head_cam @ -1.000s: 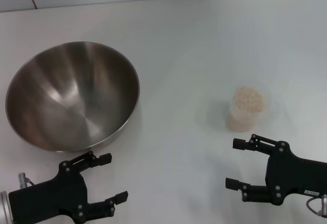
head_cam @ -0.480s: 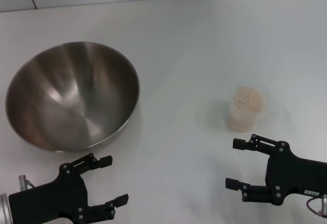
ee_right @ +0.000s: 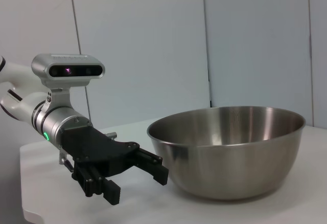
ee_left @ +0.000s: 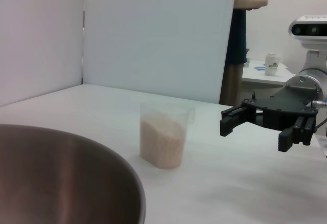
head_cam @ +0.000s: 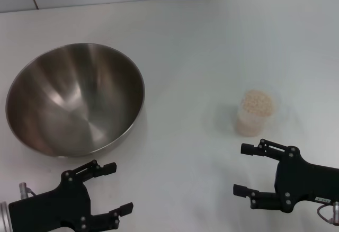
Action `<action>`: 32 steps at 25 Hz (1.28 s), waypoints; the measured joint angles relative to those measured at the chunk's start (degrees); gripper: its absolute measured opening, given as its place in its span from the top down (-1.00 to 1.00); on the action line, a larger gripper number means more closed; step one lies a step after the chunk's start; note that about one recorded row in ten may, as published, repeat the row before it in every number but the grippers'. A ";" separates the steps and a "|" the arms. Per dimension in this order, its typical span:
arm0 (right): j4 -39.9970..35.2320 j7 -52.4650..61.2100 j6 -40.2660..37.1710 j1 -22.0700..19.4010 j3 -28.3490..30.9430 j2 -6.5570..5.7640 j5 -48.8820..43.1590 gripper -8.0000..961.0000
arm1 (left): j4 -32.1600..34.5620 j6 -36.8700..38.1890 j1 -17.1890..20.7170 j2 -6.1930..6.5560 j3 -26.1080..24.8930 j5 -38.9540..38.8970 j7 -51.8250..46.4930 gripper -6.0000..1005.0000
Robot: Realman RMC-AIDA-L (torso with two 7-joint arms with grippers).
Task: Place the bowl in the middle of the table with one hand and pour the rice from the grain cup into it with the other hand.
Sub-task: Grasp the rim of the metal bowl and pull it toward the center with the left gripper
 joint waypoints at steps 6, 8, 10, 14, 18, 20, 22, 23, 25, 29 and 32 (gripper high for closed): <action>0.00 0.00 -0.01 0.00 0.00 0.00 0.02 -0.73 | 0.79 7.18 0.45 0.22 -1.25 -0.36 0.26 -0.71; 0.00 0.00 -0.02 0.00 0.00 0.00 0.02 -0.73 | 1.38 13.60 0.22 0.29 -4.71 -1.09 -0.78 -0.71; 0.00 0.00 -0.07 0.00 0.00 0.00 0.02 -0.73 | 3.26 17.48 -0.10 0.25 -9.38 -2.01 -4.85 -0.72; -0.07 0.00 -0.12 -0.08 0.00 0.00 0.05 -0.73 | 13.00 16.73 0.12 -0.07 -15.19 -4.32 -20.04 -0.71; -0.04 0.00 -0.13 -0.13 0.07 0.00 0.05 -0.73 | 30.65 6.74 2.86 -0.45 -15.67 -6.67 -33.85 -0.71; -0.03 0.00 -0.13 -0.08 0.09 0.00 0.04 -0.73 | 39.92 -5.16 4.33 -0.29 -12.95 -6.81 -42.60 -0.71; -0.02 0.00 -0.10 -0.07 0.09 0.00 0.05 -0.73 | 44.24 -12.14 4.95 -0.01 -10.88 -5.96 -47.33 -0.71; -0.01 0.00 -0.10 -0.08 0.09 0.00 0.08 -0.73 | 46.85 -16.10 4.98 0.23 -9.60 -4.01 -51.05 -0.71; -0.01 0.00 -0.12 -0.15 0.09 0.00 0.17 -0.73 | 48.92 -18.77 3.89 0.41 -8.87 0.76 -56.22 -0.71; -0.04 0.00 -0.13 -0.20 0.15 0.00 0.14 -0.73 | 49.72 -19.86 2.66 0.46 -8.81 4.91 -59.59 -0.71; -0.25 0.00 -0.13 -0.20 0.15 0.00 0.12 -0.73 | 49.92 -20.12 -2.35 0.27 -8.40 17.08 -66.19 -0.71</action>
